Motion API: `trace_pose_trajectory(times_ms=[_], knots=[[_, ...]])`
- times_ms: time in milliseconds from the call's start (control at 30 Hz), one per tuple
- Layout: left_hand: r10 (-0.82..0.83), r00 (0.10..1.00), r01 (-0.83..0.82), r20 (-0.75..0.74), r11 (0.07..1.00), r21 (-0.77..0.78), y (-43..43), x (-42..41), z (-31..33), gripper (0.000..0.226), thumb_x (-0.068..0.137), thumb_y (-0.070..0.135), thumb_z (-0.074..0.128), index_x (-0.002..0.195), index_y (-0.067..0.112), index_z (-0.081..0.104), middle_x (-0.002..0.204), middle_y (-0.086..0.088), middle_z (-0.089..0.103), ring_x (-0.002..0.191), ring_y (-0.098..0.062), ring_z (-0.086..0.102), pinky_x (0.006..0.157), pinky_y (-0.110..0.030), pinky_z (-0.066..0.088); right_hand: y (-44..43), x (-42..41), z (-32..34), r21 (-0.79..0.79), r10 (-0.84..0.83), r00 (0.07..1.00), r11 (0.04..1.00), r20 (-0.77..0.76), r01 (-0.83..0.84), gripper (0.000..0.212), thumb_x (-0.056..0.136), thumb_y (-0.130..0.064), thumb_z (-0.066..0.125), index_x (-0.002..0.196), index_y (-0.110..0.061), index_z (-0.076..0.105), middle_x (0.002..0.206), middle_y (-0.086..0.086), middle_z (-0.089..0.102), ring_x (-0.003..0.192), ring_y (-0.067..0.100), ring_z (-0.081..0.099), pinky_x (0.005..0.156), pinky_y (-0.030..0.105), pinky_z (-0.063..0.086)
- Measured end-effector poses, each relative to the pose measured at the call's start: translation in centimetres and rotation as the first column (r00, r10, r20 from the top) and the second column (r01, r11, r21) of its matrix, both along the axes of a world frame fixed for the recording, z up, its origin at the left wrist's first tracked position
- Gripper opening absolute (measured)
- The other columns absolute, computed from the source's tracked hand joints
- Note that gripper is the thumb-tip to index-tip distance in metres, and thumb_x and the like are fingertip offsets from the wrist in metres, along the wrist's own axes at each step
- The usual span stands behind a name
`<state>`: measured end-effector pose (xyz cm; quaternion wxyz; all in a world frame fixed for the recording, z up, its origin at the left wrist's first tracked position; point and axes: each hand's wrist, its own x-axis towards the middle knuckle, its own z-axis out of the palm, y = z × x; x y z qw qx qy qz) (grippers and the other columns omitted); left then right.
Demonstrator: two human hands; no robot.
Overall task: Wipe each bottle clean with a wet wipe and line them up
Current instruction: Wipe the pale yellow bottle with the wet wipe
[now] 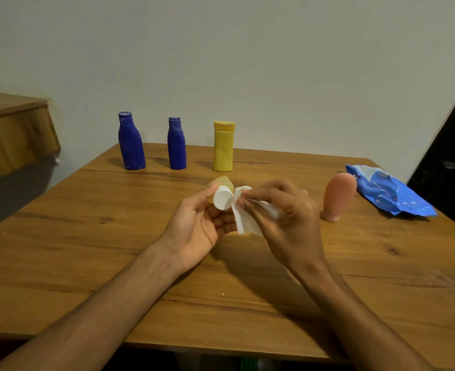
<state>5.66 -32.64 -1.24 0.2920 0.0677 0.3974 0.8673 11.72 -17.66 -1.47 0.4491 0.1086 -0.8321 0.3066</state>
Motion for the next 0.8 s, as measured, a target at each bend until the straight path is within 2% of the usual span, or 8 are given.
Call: trace_pose_trajectory(times_ms=[133, 233, 333, 433, 600, 700, 800], knots=[[-0.017, 1.000, 0.017, -0.014, 1.000, -0.010, 0.1, 0.2, 0.0, 0.031, 0.088, 0.029, 0.057, 0.104, 0.003, 0.065, 0.084, -0.009, 0.066, 0.072, -0.016, 0.062, 0.073, -0.031, 0.051, 0.0, 0.0, -0.2, 0.143, -0.021, 0.999, 0.989, -0.031, 0.025, 0.021, 0.078, -0.023, 0.080, 0.097, -0.017, 0.075, 0.095, -0.001, 0.066, 0.090, 0.006, 0.051, 0.068, 0.038, 0.044], [-0.038, 0.999, 0.038, -0.006, 0.999, -0.001, 0.2, 0.6, 0.0, 0.032, 0.087, 0.027, 0.058, 0.108, 0.002, 0.062, 0.081, -0.009, 0.064, 0.069, -0.015, 0.061, 0.068, -0.029, 0.051, -0.3, -0.1, -0.3, 0.230, -0.004, 0.999, 0.973, -0.043, 0.014, 0.023, 0.080, -0.033, 0.070, 0.096, -0.016, 0.074, 0.095, 0.001, 0.065, 0.089, 0.010, 0.053, 0.069, 0.031, 0.037], [-0.052, 0.998, 0.052, -0.027, 0.999, 0.000, 0.3, 1.0, -0.1, 0.031, 0.087, 0.025, 0.057, 0.108, 0.003, 0.062, 0.081, -0.009, 0.065, 0.068, -0.015, 0.063, 0.061, -0.026, 0.053, -0.5, -0.1, -0.2, 0.278, -0.024, 0.996, 0.959, -0.084, 0.046, 0.026, 0.081, -0.038, 0.063, 0.092, -0.017, 0.073, 0.093, 0.003, 0.065, 0.087, 0.012, 0.053, 0.069, 0.030, 0.034], [-0.035, 0.998, 0.034, -0.061, 0.999, -0.019, 0.3, 1.0, 0.1, 0.028, 0.087, 0.025, 0.058, 0.103, 0.004, 0.063, 0.086, -0.010, 0.065, 0.073, -0.016, 0.062, 0.068, -0.028, 0.052, -0.9, -0.1, -0.1, 0.253, -0.053, 0.989, 0.963, -0.135, 0.086, 0.024, 0.081, -0.037, 0.065, 0.090, -0.017, 0.073, 0.091, 0.003, 0.065, 0.085, 0.016, 0.056, 0.069, 0.031, 0.034], [-0.004, 1.000, 0.004, -0.013, 1.000, -0.024, 0.3, 0.9, 0.0, 0.043, 0.086, 0.024, 0.062, 0.121, -0.001, 0.057, 0.089, -0.011, 0.066, 0.076, -0.018, 0.063, 0.070, -0.028, 0.052, -1.0, -0.3, -0.3, 0.380, -0.046, 0.992, 0.921, -0.119, 0.088, 0.021, 0.082, -0.037, 0.064, 0.087, -0.019, 0.075, 0.089, 0.000, 0.067, 0.088, 0.015, 0.053, 0.072, 0.028, 0.023], [0.007, 0.999, -0.009, -0.041, 0.998, -0.058, 0.4, 1.0, 0.1, 0.039, 0.082, 0.027, 0.062, 0.110, 0.001, 0.062, 0.085, -0.012, 0.066, 0.077, -0.020, 0.062, 0.076, -0.032, 0.049, -0.7, -0.1, 0.0, 0.346, -0.080, 0.983, 0.929, -0.163, 0.133, 0.025, 0.081, -0.040, 0.063, 0.086, -0.019, 0.076, 0.088, 0.000, 0.067, 0.087, 0.014, 0.050, 0.073, 0.027, 0.020], [0.018, 0.999, -0.021, -0.035, 0.997, -0.077, 0.5, 1.1, 0.2, 0.039, 0.082, 0.027, 0.063, 0.111, 0.001, 0.062, 0.085, -0.011, 0.066, 0.075, -0.019, 0.062, 0.073, -0.031, 0.049, -1.2, -0.1, -0.1, 0.359, -0.069, 0.981, 0.924, -0.183, 0.133, 0.023, 0.082, -0.036, 0.065, 0.084, -0.016, 0.075, 0.085, 0.001, 0.066, 0.085, 0.014, 0.051, 0.074, 0.026, 0.021]])
